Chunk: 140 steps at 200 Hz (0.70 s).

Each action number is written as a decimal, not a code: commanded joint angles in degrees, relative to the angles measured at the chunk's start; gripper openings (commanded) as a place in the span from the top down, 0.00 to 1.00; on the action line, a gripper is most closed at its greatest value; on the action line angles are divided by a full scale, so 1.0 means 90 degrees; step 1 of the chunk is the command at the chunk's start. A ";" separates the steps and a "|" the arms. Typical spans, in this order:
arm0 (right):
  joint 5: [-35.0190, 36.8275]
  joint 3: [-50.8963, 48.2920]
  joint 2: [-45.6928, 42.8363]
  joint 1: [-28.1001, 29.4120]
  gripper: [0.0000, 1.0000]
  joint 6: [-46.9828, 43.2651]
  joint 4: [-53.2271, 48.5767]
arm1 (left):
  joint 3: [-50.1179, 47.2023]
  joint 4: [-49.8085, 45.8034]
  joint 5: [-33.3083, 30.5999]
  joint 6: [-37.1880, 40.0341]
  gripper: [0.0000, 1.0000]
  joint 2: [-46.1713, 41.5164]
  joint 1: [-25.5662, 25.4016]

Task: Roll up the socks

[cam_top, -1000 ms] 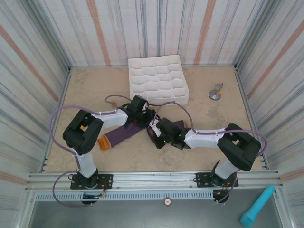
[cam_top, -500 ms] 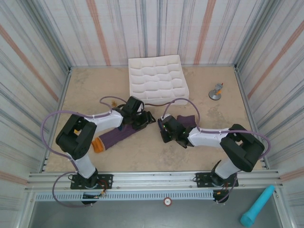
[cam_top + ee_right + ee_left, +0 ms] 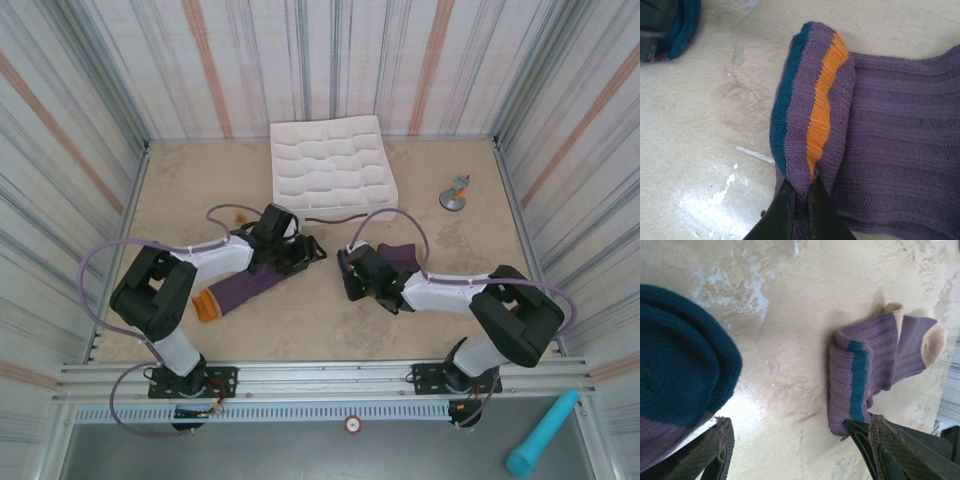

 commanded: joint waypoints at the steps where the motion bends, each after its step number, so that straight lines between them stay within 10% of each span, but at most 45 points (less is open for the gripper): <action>1: -0.1153 -0.0440 -0.0066 -0.0356 1.00 0.0586 -0.0309 | -0.0181 0.0342 -0.0045 -0.0076 0.27 -0.0342 -0.0105; 140: -0.3112 -0.2497 -0.0647 -0.1712 1.00 0.3689 0.1766 | -0.0082 0.0885 -0.0583 -0.0238 0.31 0.0074 -0.0777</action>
